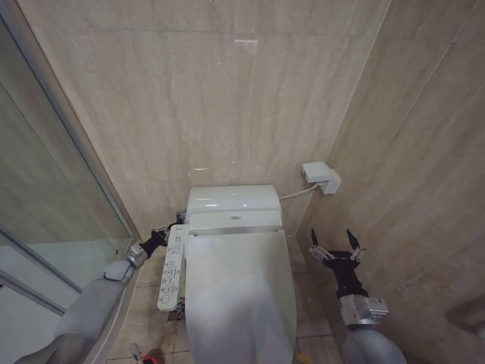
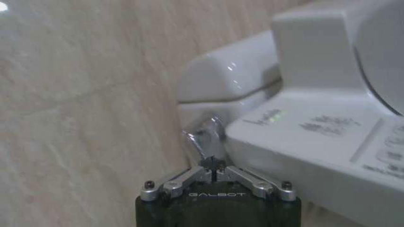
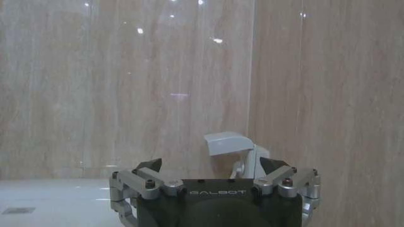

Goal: Open the toilet lid, clean the toilet bowl with a toilet brush, close the toilet lid, and flush.

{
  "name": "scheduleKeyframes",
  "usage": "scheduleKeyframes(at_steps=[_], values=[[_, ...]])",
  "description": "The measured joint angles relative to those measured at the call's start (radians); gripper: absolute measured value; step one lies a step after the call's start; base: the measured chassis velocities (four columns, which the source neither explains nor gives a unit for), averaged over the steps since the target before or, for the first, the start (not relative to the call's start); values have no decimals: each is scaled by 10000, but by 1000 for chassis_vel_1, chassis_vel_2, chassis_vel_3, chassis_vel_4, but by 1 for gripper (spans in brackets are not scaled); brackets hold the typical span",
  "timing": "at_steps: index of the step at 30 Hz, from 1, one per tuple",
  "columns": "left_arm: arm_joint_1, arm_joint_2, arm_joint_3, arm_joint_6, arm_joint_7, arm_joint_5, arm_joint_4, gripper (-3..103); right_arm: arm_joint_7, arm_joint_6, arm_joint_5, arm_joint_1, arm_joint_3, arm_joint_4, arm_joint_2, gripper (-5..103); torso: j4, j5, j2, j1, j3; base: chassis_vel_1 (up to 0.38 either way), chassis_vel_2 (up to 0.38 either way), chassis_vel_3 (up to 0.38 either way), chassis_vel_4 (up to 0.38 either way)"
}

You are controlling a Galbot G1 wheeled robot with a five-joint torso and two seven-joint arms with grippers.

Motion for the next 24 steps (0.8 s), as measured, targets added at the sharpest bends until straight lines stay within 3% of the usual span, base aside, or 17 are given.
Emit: scheduleKeyframes(at_steps=[5, 15, 19, 24], values=[[364, -251, -1349, 216, -436, -13, -269, 0, 0, 0, 0, 0, 0, -1, 0, 100, 0, 1, 1, 0, 0, 0, 0, 0, 0], [1704, 92, -2334, 672, -1370, -967, -1645, 0, 0, 0, 0, -1, 0, 0, 0, 100, 8, -1, 1, -1, 0, 0, 0, 0, 0], [2801, 296, -2563, 1647, -3095, -1589, -3915, 0, 0, 0, 0, 0, 0, -1, -1, 100, 6, 1, 1, -1, 0, 0, 0, 0, 0], [3415, 290, -2782, 2248, -3681, -1759, -5281, -3, 0, 0, 0, -1, 0, -1, -1, 100, 4, 3, 1, -1, 0, 0, 0, 0, 0]])
